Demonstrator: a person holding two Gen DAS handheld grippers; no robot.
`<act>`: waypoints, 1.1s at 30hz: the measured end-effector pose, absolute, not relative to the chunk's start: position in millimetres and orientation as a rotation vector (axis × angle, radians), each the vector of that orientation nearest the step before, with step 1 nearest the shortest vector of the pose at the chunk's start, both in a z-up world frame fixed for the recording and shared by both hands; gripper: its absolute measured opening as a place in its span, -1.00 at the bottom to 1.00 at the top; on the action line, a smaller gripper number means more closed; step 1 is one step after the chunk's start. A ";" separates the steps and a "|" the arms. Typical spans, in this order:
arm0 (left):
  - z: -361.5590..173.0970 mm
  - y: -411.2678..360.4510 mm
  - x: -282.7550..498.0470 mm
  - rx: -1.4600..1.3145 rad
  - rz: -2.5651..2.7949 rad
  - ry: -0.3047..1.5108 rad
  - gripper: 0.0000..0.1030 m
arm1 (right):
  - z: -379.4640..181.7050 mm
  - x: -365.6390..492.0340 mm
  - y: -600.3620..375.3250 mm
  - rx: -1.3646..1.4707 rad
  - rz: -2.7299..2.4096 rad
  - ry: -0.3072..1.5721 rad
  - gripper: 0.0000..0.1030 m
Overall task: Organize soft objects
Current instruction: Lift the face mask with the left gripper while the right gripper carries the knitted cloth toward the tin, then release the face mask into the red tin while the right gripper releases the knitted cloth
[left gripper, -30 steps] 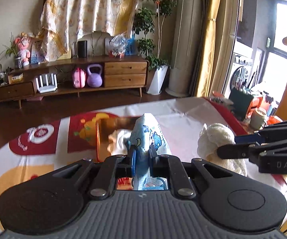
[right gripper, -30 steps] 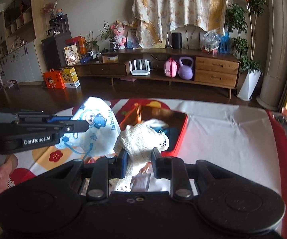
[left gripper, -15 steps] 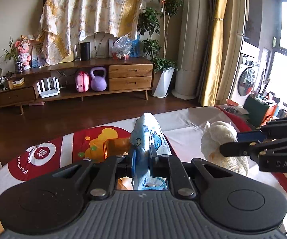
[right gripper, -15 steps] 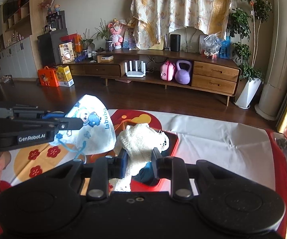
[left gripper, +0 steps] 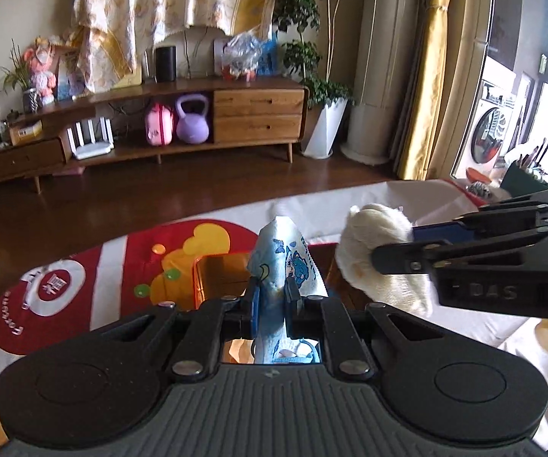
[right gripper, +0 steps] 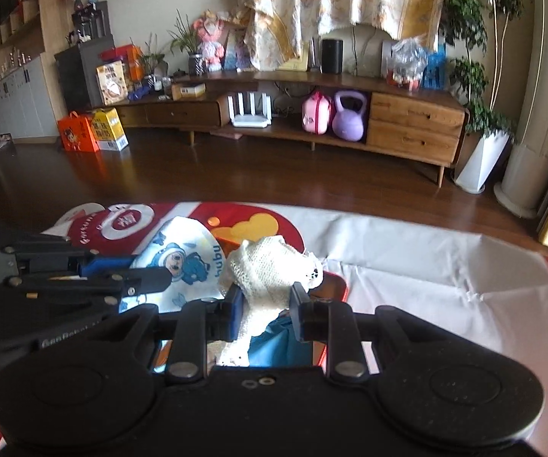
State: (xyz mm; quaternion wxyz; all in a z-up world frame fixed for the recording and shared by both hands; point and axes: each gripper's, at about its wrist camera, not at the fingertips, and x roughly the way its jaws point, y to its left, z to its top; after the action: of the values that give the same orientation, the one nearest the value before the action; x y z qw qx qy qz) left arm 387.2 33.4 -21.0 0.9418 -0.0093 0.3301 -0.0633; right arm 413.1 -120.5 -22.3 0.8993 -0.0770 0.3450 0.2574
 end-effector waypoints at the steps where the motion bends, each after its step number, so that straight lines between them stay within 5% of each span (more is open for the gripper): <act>1: -25.4 33.2 391.4 -0.017 -0.129 0.680 -0.77 | -27.0 418.0 -119.1 -0.159 0.525 0.722 -0.52; 25: -99.3 29.2 444.8 0.035 -0.077 0.820 -0.77 | -101.4 457.6 -107.2 -0.165 0.480 0.844 -0.43; 33: -102.8 28.8 442.9 0.044 -0.073 0.827 -0.75 | -97.5 454.9 -107.4 -0.171 0.468 0.831 -0.25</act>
State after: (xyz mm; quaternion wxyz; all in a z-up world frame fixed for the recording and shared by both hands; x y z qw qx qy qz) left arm 442.9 28.8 -102.8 0.9149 0.0212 0.4015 -0.0355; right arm 454.9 -107.4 -97.5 0.8850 -0.0821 0.3993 0.2249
